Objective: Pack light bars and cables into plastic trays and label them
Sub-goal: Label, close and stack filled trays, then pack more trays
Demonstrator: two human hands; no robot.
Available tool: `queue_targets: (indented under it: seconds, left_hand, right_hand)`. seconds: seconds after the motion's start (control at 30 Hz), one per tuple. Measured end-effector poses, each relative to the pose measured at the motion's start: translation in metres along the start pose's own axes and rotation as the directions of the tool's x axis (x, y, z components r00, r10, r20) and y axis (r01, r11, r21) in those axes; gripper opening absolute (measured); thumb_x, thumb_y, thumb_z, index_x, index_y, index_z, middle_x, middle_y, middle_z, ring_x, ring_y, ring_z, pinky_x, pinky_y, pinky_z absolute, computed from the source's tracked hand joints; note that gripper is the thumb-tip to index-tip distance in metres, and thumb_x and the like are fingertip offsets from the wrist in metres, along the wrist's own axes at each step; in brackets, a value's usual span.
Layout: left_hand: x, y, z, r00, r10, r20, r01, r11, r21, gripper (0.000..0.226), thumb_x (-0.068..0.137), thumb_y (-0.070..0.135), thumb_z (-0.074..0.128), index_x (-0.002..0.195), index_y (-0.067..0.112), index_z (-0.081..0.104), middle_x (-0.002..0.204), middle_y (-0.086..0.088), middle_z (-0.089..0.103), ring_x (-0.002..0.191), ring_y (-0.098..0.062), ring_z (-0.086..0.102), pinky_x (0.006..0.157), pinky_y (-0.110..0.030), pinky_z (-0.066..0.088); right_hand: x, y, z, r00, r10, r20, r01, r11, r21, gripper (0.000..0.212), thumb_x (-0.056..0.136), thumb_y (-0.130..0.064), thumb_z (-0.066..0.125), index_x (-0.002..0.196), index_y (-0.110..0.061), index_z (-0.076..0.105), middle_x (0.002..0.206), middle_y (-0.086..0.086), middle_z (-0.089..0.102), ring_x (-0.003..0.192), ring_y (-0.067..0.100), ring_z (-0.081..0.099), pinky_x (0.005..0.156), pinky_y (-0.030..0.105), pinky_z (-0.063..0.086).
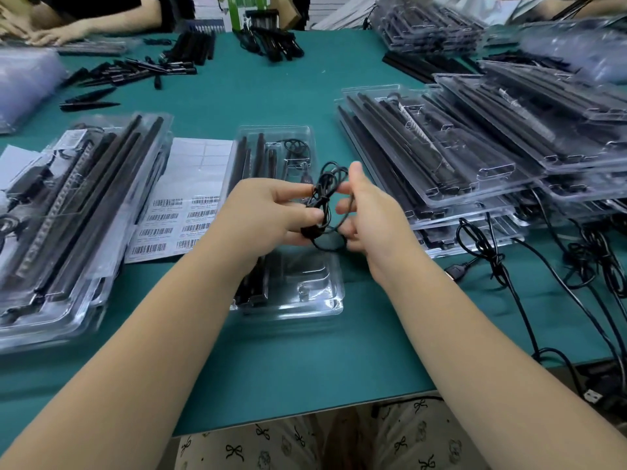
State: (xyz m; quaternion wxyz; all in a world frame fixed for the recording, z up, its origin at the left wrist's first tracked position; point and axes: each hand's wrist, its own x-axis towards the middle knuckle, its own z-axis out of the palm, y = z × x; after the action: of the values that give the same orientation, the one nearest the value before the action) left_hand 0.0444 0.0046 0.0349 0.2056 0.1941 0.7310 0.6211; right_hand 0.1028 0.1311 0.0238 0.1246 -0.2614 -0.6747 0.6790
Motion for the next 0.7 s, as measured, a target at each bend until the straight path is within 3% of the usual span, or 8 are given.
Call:
queue_targets:
  seconds: [0.1, 0.2, 0.3, 0.37, 0.5, 0.57, 0.7]
  left_hand:
    - [0.000, 0.002, -0.004, 1.000, -0.014, -0.014, 0.013, 0.995, -0.099, 0.029, 0.078, -0.004, 0.071, 0.072, 0.023, 0.073, 0.075, -0.004, 0.074, 0.068, -0.017, 0.072, 0.059, -0.023, 0.056]
    - [-0.001, 0.003, -0.005, 1.000, -0.002, -0.023, -0.001, 0.992, -0.130, 0.037, 0.079, -0.006, 0.069, 0.061, 0.026, 0.075, 0.072, -0.002, 0.074, 0.066, -0.016, 0.072, 0.058, -0.022, 0.056]
    - [-0.001, 0.004, -0.004, 1.000, 0.014, -0.014, -0.016, 0.990, -0.140, 0.041, 0.080, -0.006, 0.068, 0.061, 0.029, 0.076, 0.073, -0.002, 0.074, 0.067, -0.015, 0.072, 0.058, -0.021, 0.056]
    - [-0.002, 0.004, -0.005, 1.000, 0.012, -0.017, -0.014, 0.990, -0.141, 0.042, 0.081, -0.006, 0.068, 0.060, 0.030, 0.076, 0.072, -0.002, 0.074, 0.068, -0.016, 0.072, 0.058, -0.021, 0.056]
    - [-0.002, 0.002, -0.001, 0.999, 0.001, -0.043, -0.006, 0.993, -0.119, 0.031, 0.079, -0.005, 0.071, 0.078, 0.026, 0.069, 0.071, -0.003, 0.074, 0.070, -0.016, 0.072, 0.059, -0.022, 0.057]
    - [-0.003, 0.002, 0.001, 1.000, -0.004, -0.028, 0.001, 0.995, -0.099, 0.030, 0.078, -0.004, 0.072, 0.086, 0.024, 0.065, 0.073, -0.001, 0.074, 0.072, -0.015, 0.073, 0.061, -0.022, 0.057]
    - [-0.004, 0.003, 0.004, 0.999, 0.024, -0.027, -0.026, 0.997, -0.072, 0.032, 0.078, -0.002, 0.073, 0.089, 0.028, 0.066, 0.074, 0.001, 0.074, 0.074, -0.013, 0.072, 0.062, -0.021, 0.057]
  right_hand:
    - [-0.002, 0.001, -0.009, 0.998, 0.054, -0.011, -0.054, 0.998, 0.029, 0.031, 0.089, -0.053, 0.051, 0.091, -0.023, 0.060, 0.083, -0.006, 0.052, 0.051, 0.004, 0.047, 0.036, 0.017, 0.034]
    - [-0.006, 0.000, -0.016, 0.986, 0.164, 0.026, -0.162, 0.986, -0.042, 0.053, 0.083, -0.064, 0.050, 0.107, -0.017, 0.060, 0.096, -0.002, 0.060, 0.074, 0.013, 0.061, 0.039, 0.019, 0.043]
    - [-0.008, -0.002, -0.016, 0.975, 0.199, 0.097, -0.181, 0.969, -0.170, 0.063, 0.081, -0.068, 0.047, 0.105, -0.011, 0.059, 0.092, 0.003, 0.064, 0.064, 0.015, 0.062, 0.039, 0.021, 0.043]
    - [-0.007, -0.001, -0.018, 0.990, 0.127, 0.065, -0.106, 0.959, -0.263, 0.057, 0.082, -0.065, 0.050, 0.092, -0.012, 0.065, 0.074, 0.000, 0.065, 0.048, 0.011, 0.055, 0.038, 0.019, 0.039]
    - [-0.003, 0.004, -0.020, 0.999, -0.025, 0.021, 0.028, 0.984, -0.176, 0.027, 0.089, -0.033, 0.060, 0.074, -0.013, 0.067, 0.062, 0.000, 0.063, 0.039, 0.008, 0.045, 0.037, 0.018, 0.037]
    - [-0.002, 0.006, -0.018, 0.994, -0.105, 0.021, 0.107, 0.989, -0.104, 0.022, 0.088, -0.014, 0.059, 0.068, -0.018, 0.067, 0.057, -0.003, 0.060, 0.039, 0.006, 0.043, 0.037, 0.017, 0.036]
    - [0.004, 0.010, -0.016, 0.987, -0.158, 0.013, 0.158, 0.987, -0.011, 0.019, 0.087, -0.005, 0.060, 0.081, -0.022, 0.065, 0.055, -0.001, 0.060, 0.041, 0.006, 0.048, 0.039, 0.018, 0.042]
